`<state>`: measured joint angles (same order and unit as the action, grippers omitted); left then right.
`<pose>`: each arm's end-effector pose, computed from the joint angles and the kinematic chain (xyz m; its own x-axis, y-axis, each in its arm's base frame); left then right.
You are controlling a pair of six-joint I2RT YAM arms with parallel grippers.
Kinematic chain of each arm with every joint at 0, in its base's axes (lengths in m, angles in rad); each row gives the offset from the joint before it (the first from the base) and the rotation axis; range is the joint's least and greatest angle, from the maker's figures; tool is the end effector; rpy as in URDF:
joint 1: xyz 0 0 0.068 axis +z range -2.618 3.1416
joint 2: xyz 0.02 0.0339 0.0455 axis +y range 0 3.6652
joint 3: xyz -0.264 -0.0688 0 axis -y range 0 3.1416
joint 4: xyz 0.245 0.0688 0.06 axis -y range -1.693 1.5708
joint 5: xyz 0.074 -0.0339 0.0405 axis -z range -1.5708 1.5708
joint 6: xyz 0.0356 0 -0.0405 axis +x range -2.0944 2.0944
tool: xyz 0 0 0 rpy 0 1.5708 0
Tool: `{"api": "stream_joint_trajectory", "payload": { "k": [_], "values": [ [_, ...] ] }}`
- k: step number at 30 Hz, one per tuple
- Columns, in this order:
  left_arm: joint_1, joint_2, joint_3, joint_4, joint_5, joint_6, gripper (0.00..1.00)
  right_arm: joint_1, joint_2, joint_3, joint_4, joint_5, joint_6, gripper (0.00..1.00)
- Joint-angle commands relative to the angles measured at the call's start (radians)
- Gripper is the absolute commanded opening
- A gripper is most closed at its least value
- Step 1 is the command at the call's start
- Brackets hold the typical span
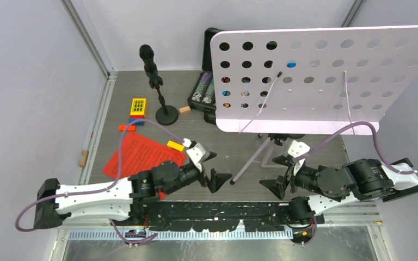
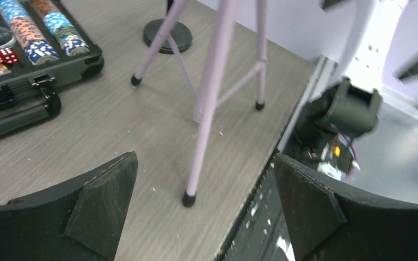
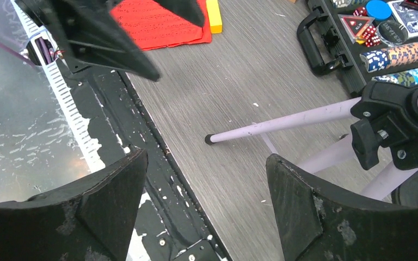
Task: Pack up the instrument practice props
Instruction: Adjust the music stand at the center of the board.
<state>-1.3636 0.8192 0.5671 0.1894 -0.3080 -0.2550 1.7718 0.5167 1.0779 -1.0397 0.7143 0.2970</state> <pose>0.0516 -0.1932 0.2966 -0.2320 -0.0648 -0.9706 0.8389 0.4917 -0.2334 0.0118 0.0591 0.3786 -0.1627 -0.3088 -0.9371 -0.8458 0.5327 -0.0286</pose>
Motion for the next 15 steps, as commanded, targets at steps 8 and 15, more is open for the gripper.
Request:
{"api": "stream_joint_trajectory", "payload": {
  "k": [8, 15],
  "values": [
    [0.270, 0.273, 0.140, 0.421, 0.303, -0.084, 1.00, 0.005, -0.102, -0.079, 0.165, 0.069, 0.166, 0.85],
    [0.317, 0.383, 0.160, 0.606, 0.357, -0.076, 1.00, 0.004, -0.218, -0.147, 0.167, 0.082, 0.266, 0.85]
  ]
}}
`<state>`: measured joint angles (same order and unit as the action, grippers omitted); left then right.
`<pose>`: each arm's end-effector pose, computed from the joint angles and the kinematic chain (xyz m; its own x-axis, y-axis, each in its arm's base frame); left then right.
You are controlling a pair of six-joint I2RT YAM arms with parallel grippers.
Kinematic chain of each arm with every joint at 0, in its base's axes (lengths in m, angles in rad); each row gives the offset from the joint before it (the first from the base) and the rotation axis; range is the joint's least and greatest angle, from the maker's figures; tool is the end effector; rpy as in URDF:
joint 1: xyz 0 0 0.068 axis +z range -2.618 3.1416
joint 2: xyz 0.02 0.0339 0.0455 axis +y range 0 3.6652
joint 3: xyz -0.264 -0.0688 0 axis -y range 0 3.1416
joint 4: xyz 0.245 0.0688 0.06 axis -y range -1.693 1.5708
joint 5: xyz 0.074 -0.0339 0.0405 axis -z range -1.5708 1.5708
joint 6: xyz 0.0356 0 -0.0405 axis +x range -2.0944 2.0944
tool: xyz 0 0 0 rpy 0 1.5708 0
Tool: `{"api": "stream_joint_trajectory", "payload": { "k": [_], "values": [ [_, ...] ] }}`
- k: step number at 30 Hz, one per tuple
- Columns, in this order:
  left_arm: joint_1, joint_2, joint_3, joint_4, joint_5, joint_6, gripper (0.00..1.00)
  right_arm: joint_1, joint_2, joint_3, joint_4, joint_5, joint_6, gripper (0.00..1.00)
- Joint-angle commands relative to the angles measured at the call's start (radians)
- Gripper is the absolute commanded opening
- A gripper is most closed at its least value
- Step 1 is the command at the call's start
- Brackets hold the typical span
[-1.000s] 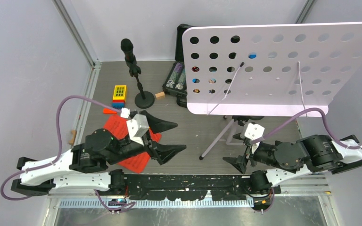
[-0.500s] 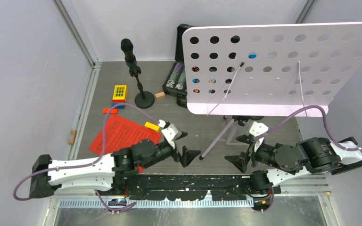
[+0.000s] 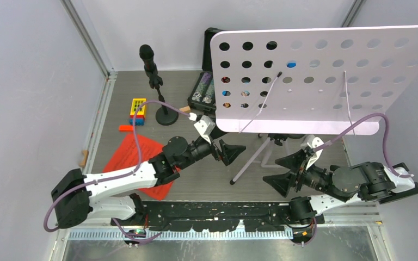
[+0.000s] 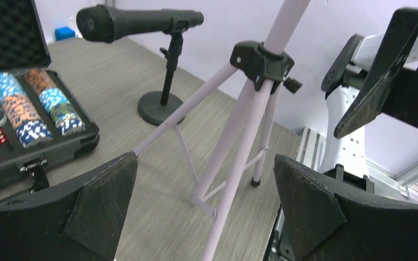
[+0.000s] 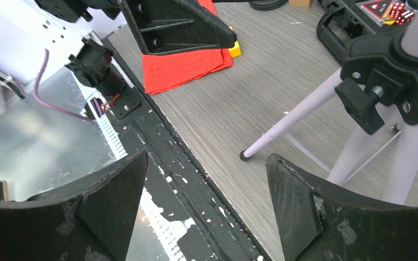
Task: Pack up the instrument practice props
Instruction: Adjust the music stand at the center of the board.
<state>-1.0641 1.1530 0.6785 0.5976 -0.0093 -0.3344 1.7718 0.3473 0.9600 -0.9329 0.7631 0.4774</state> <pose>0.1299 -0.2333 0.3097 -0.2292 -0.2633 -0.9371 0.8412 0.4308 -0.3268 0.0177 0.0366 0.3619 -0.3297 -0.0449 -0.9430 -0.7742 0.5845 0.2429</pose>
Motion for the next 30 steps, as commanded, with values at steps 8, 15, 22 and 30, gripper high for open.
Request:
{"api": "stream_joint_trajectory", "payload": {
  "k": [8, 15, 22, 30],
  "values": [
    [0.024, 0.216, 0.161, 0.358, 0.152, -0.002, 1.00, 0.003, -0.106, -0.075, 0.023, -0.019, 0.125, 0.85],
    [0.025, 0.317, 0.228, 0.444, 0.183, -0.039, 1.00, 0.003, -0.081, -0.097, 0.011, -0.038, 0.166, 0.85],
    [0.024, 0.295, 0.117, 0.555, 0.149, -0.093, 1.00, 0.003, -0.015, -0.102, 0.011, -0.037, 0.139, 0.85],
    [0.027, 0.292, -0.071, 0.757, 0.036, -0.153, 1.00, 0.003, -0.093, -0.129, 0.051, -0.027, 0.132, 0.85]
  ]
}}
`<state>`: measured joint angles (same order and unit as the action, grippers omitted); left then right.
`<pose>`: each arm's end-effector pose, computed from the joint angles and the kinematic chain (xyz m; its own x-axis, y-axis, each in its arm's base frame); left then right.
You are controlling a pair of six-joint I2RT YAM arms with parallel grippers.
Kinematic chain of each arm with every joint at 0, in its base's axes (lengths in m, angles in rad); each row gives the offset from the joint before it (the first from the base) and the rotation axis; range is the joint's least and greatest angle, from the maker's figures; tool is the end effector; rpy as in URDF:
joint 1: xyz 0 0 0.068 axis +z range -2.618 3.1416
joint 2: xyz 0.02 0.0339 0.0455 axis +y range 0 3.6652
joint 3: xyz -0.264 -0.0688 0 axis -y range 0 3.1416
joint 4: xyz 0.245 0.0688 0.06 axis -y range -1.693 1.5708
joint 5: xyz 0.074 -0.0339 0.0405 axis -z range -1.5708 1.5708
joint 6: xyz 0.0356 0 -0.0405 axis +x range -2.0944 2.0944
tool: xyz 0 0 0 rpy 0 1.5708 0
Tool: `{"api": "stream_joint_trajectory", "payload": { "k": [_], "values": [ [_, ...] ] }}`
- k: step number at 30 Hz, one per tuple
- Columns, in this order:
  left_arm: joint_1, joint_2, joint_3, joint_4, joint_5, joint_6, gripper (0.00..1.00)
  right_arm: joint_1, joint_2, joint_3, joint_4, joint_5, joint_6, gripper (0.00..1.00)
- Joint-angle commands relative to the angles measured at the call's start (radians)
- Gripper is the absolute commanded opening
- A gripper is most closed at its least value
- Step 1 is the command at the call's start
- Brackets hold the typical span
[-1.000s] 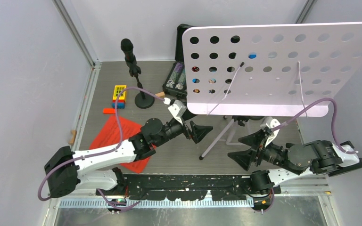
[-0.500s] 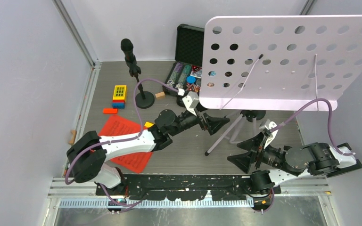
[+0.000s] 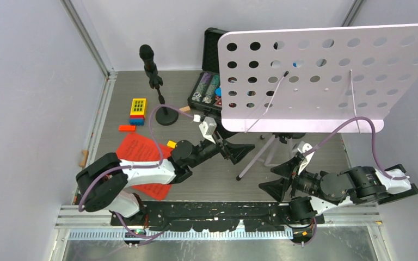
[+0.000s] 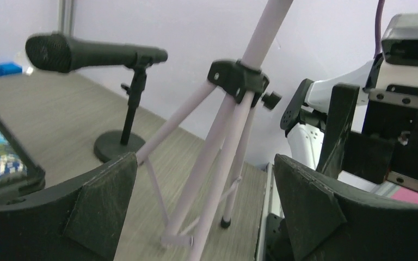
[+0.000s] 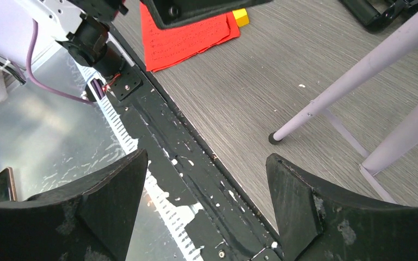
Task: Pack up the instrument practice props
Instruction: Adjust the music stand at the center of the board.
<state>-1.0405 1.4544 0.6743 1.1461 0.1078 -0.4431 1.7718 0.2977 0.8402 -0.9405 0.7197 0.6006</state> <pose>0.1524 -0.2675 0.2852 -0.2260 -0.4573 -0.8601 0.8983 0.2436 -0.3656 0.0151 0.0432 0.3298 -0.4212 -0.0617 -0.9049 -0.7517 0.5820 0.3102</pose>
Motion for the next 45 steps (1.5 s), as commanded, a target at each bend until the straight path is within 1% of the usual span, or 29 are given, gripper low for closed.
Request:
{"api": "stream_joint_trajectory", "payload": {
  "k": [1, 3, 6, 10, 15, 21, 26, 33, 39, 45],
  "values": [
    [0.006, 0.006, -0.080, 0.257, -0.085, -0.066, 1.00, 0.003, -0.049, -0.011, 0.065, 0.018, 0.008, 0.85],
    [0.013, 0.038, -0.077, 0.284, -0.080, -0.099, 1.00, 0.003, -0.052, -0.016, 0.071, 0.012, 0.005, 0.85],
    [0.030, 0.092, -0.028, 0.285, -0.046, -0.134, 1.00, 0.003, -0.030, -0.016, 0.073, -0.050, -0.011, 0.85],
    [0.097, 0.190, 0.103, 0.285, 0.074, -0.264, 1.00, 0.003, 0.000, -0.024, 0.084, -0.142, -0.033, 0.85],
    [0.147, 0.290, 0.235, 0.285, 0.187, -0.345, 1.00, 0.003, -0.004, -0.042, 0.109, -0.168, -0.036, 0.85],
    [0.177, 0.346, 0.340, 0.282, 0.247, -0.367, 1.00, 0.003, 0.007, -0.054, 0.127, -0.190, -0.027, 0.85],
    [0.178, 0.397, 0.471, 0.208, 0.341, -0.379, 1.00, 0.003, 0.030, -0.071, 0.140, -0.190, -0.010, 0.85],
    [0.171, 0.463, 0.598, 0.157, 0.435, -0.403, 1.00, 0.003, 0.048, -0.107, 0.167, -0.193, 0.011, 0.85],
    [0.143, 0.468, 0.637, 0.068, 0.466, -0.341, 1.00, 0.003, 0.071, -0.119, 0.186, -0.193, 0.010, 0.85],
    [0.123, 0.482, 0.677, 0.051, 0.494, -0.341, 1.00, 0.003, 0.069, -0.138, 0.211, -0.192, 0.016, 0.85]
  ]
}}
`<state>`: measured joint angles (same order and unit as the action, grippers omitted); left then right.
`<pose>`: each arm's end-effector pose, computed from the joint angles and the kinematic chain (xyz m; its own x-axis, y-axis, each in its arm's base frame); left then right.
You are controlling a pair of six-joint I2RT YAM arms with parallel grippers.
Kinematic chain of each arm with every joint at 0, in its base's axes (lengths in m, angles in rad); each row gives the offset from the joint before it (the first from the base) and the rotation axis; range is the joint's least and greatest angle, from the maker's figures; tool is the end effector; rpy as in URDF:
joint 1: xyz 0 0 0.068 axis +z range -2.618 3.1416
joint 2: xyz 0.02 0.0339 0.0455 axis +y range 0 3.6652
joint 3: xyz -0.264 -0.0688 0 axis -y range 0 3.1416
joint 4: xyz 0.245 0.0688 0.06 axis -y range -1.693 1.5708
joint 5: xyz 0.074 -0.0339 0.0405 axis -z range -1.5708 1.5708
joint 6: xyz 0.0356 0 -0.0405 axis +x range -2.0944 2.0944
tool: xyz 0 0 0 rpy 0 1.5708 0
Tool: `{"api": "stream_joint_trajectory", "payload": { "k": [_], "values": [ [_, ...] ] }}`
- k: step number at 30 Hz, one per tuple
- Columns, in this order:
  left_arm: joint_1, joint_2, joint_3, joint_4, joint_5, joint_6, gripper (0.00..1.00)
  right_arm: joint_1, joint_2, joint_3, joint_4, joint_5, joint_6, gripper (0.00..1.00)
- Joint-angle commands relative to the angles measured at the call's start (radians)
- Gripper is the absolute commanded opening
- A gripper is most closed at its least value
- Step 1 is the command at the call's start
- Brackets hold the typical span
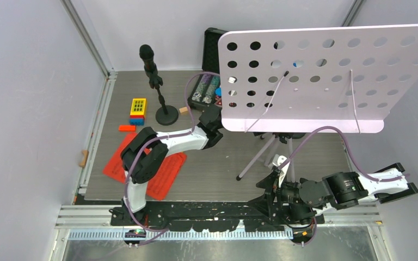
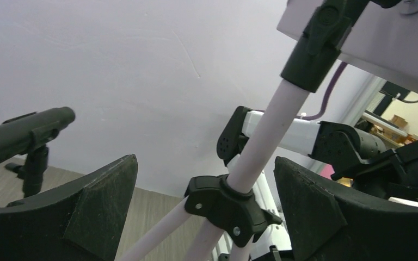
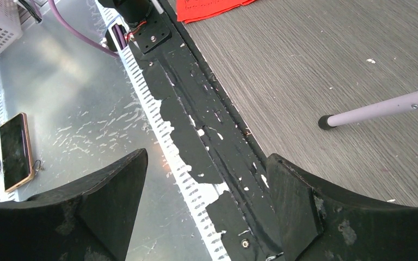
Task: Pack up the instrument practice props
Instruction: Adjust the music stand at the center of the board.
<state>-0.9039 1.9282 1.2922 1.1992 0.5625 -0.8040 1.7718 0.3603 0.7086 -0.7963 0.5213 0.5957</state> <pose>0.2530 -0.3521 0.3191 -0.4504 -0.4127 -0.7917 0.8925 -0.1849 -0.4114 0.0019 0.0793 0.3012 -0.4555 -0.2017 -0.8671 -0.8261 0.4589 0.3272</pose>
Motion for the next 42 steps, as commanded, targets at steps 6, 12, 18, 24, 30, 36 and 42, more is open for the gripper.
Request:
{"api": "stream_joint_trajectory", "payload": {
  "k": [6, 12, 18, 24, 30, 36, 42],
  "values": [
    [-0.028, 0.035, 0.127, -0.037, 0.060, 0.014, 1.00, 0.003, 0.017, -0.023, 0.092, 0.000, 0.029, 0.85],
    [-0.045, 0.021, 0.155, -0.132, 0.097, 0.081, 1.00, 0.003, 0.033, -0.032, 0.110, -0.007, 0.032, 0.85],
    [-0.057, 0.018, 0.180, -0.205, 0.115, 0.121, 0.97, 0.003, 0.027, -0.038, 0.118, -0.003, 0.030, 0.85],
    [-0.068, 0.039, 0.234, -0.243, 0.126, 0.132, 0.90, 0.003, 0.029, -0.044, 0.122, 0.000, 0.037, 0.85],
    [-0.070, 0.052, 0.267, -0.251, 0.143, 0.114, 0.82, 0.003, 0.029, -0.056, 0.135, -0.001, 0.040, 0.85],
    [-0.079, 0.043, 0.253, -0.316, 0.158, 0.155, 0.80, 0.003, 0.023, -0.062, 0.139, 0.004, 0.041, 0.85],
    [-0.097, 0.022, 0.268, -0.459, 0.159, 0.253, 0.72, 0.003, 0.010, -0.064, 0.147, 0.002, 0.042, 0.86]
  ]
}}
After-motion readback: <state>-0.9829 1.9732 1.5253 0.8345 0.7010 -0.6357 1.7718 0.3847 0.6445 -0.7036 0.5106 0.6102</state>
